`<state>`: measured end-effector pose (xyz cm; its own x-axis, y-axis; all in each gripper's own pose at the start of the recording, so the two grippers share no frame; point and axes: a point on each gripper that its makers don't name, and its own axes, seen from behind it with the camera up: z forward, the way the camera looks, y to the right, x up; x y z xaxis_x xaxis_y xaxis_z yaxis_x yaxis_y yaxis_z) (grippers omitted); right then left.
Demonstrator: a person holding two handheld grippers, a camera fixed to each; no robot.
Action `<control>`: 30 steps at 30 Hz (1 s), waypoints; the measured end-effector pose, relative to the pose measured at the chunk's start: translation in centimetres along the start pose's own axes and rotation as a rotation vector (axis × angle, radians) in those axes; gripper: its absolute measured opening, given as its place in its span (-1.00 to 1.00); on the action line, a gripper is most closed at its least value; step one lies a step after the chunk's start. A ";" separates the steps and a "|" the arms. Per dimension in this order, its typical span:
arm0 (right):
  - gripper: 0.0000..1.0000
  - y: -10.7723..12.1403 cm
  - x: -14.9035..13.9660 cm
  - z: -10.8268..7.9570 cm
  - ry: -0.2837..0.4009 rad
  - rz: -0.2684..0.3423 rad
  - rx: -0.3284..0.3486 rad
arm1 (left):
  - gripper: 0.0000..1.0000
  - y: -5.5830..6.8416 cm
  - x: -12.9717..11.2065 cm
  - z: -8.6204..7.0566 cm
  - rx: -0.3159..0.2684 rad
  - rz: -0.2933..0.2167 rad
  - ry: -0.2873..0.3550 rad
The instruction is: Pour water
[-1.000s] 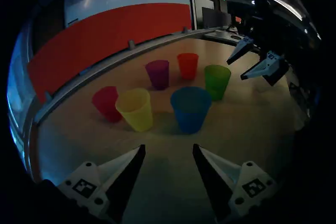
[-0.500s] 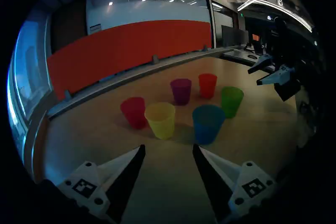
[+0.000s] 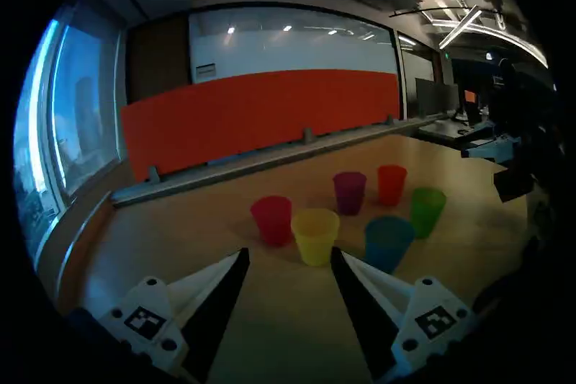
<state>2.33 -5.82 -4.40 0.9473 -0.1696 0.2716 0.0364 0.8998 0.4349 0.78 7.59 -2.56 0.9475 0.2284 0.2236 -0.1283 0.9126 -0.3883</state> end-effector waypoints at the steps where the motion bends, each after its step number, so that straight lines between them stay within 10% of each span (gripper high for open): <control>1: 1.00 0.3 0.2 0.0 0.011 0.005 -0.017 | 0.66 -0.3 0.2 -0.1 0.015 -0.005 0.011; 12: 1.00 3.0 2.1 0.2 0.119 0.010 -0.196 | 0.66 -2.9 2.2 -0.8 0.161 -0.065 0.121; 30: 1.00 6.5 3.2 0.3 0.246 0.061 -0.397 | 0.66 -3.4 4.8 -0.8 0.271 -0.114 0.267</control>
<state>5.46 -0.67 -0.46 0.9970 -0.0547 0.0544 0.0520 0.9974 0.0495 6.03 5.30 -0.87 0.9984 0.0567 -0.0027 -0.0567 0.9915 -0.1168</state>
